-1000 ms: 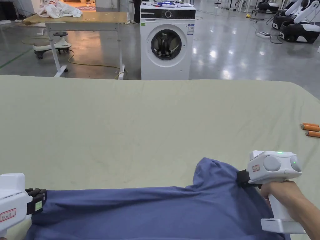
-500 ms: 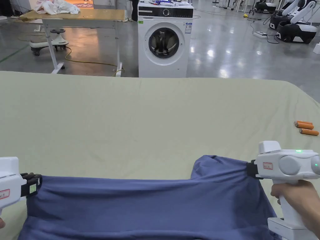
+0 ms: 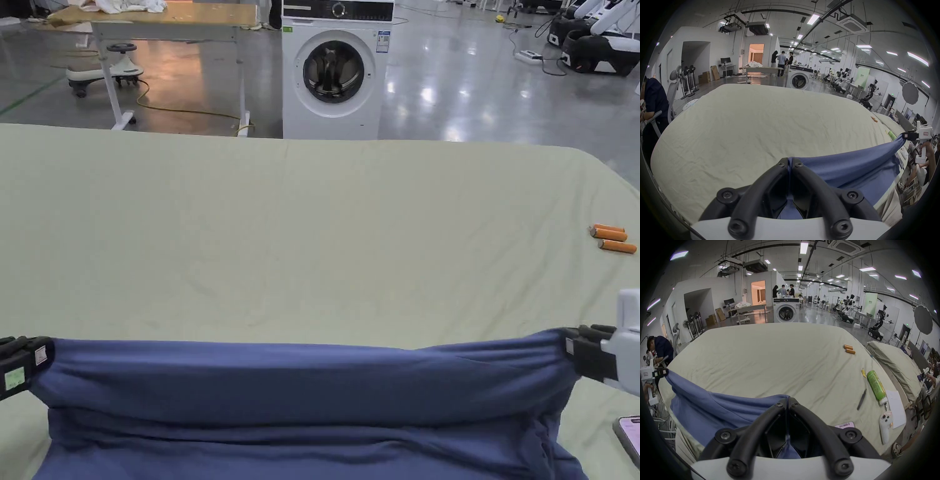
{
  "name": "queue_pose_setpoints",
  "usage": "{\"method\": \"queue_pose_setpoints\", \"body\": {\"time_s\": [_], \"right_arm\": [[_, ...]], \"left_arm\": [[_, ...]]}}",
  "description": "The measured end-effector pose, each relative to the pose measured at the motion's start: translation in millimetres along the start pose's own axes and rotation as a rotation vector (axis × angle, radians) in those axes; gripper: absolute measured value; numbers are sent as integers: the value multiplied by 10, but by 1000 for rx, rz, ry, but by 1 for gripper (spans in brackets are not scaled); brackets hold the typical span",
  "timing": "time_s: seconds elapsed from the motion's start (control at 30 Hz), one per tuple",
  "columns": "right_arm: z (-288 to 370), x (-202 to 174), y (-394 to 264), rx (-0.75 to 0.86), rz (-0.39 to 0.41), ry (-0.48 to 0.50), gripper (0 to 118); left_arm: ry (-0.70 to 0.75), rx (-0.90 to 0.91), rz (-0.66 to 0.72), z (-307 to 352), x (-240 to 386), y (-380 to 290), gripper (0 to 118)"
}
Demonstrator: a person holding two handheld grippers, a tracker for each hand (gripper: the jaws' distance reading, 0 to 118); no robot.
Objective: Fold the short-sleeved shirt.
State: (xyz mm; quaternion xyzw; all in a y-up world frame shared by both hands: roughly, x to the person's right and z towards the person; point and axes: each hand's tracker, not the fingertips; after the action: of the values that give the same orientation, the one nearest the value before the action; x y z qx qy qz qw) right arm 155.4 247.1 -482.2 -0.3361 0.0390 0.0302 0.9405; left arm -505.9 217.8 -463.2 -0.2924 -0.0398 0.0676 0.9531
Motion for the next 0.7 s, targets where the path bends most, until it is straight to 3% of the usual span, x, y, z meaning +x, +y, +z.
{"method": "queue_pose_setpoints", "body": {"time_s": [0.33, 0.57, 0.7], "right_arm": [[312, -46, -861, -149, 21, -21, 0], [54, -27, -1425, -269, 11, -45, 0], [-83, -58, -1574, -291, 34, -63, 0]], "left_arm": [[1, -135, 5, 356, 6, -778, 0], [52, -303, -33, 291, 21, -1299, 1], [70, -302, -52, 223, 74, -1405, 0]]}}
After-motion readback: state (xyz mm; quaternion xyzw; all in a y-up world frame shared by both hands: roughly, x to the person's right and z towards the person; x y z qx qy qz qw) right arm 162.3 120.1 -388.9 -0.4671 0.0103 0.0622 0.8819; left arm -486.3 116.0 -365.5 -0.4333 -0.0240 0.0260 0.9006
